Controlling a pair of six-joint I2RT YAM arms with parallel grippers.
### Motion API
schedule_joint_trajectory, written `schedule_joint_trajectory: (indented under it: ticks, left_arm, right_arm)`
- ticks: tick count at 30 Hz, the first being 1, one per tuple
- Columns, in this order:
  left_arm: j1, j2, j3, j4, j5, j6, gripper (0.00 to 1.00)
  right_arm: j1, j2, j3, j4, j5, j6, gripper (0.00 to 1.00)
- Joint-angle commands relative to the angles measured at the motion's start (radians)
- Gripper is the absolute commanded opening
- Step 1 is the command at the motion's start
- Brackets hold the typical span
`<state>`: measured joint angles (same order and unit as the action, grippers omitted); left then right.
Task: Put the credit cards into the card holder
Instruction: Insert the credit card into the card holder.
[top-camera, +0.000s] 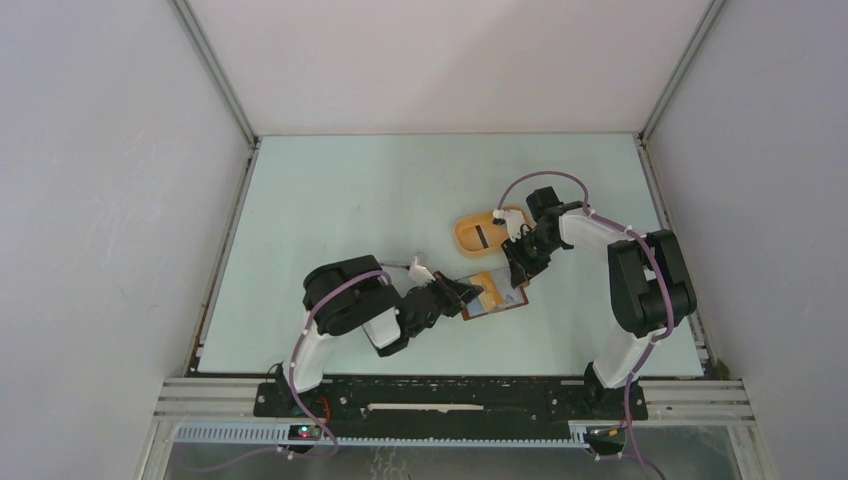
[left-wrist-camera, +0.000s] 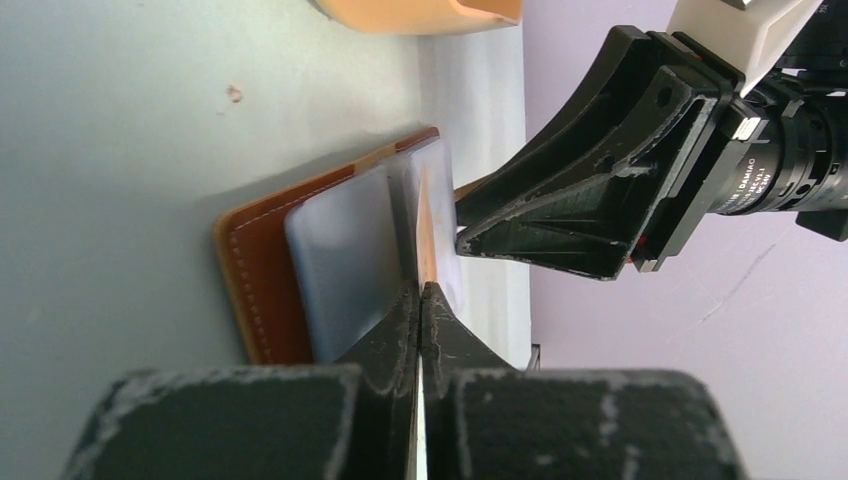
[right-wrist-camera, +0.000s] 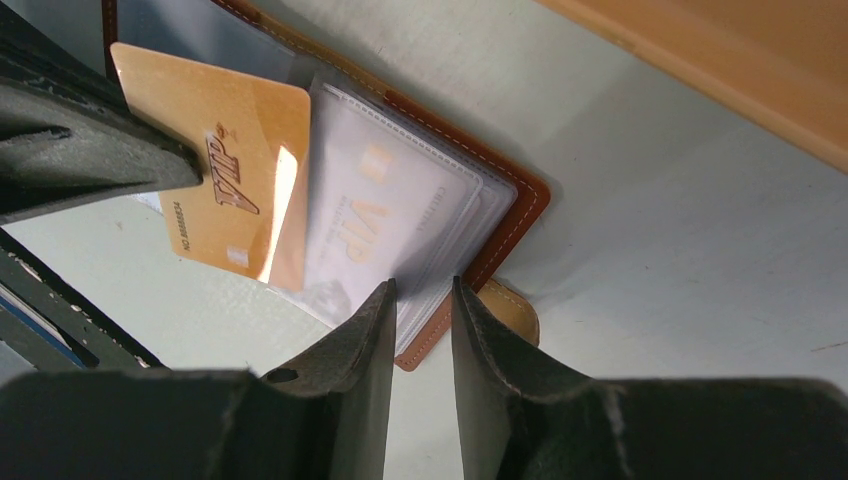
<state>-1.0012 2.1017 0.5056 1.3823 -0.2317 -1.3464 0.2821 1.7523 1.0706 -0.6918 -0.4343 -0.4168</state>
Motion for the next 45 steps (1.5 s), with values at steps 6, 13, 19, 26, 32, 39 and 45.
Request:
schedule_joint_trajectory:
  ticks: [6, 13, 19, 26, 32, 39, 45]
  left_arm:
    - [-0.010, -0.001, 0.028, -0.066, 0.040, -0.062, 0.00]
    - [-0.010, -0.023, 0.000, -0.101, 0.016, -0.086, 0.00]
    - [-0.010, -0.039, -0.013, -0.137, 0.019, -0.110, 0.00]
    - [-0.003, -0.023, 0.025, -0.147, 0.054, -0.101, 0.00]
    - [0.005, -0.012, 0.058, -0.155, 0.082, -0.078, 0.00]
    - [0.010, 0.008, 0.111, -0.186, 0.116, -0.062, 0.02]
    - [0.014, 0.034, 0.143, -0.205, 0.137, -0.056, 0.09]
  right_arm:
    - [0.005, -0.026, 0.022, 0.000, 0.013, -0.002, 0.35]
    - [0.005, -0.030, 0.022, -0.001, 0.009, -0.004, 0.35]
    - [0.005, -0.032, 0.021, -0.001, 0.009, -0.003, 0.35]
    - [0.005, -0.036, 0.022, -0.003, 0.009, -0.003, 0.35]
    - [0.005, -0.037, 0.021, -0.002, 0.001, -0.004, 0.35]
    - [0.005, -0.042, 0.022, -0.006, -0.010, -0.005, 0.35]
    - [0.005, -0.056, 0.022, -0.008, -0.022, -0.012, 0.37]
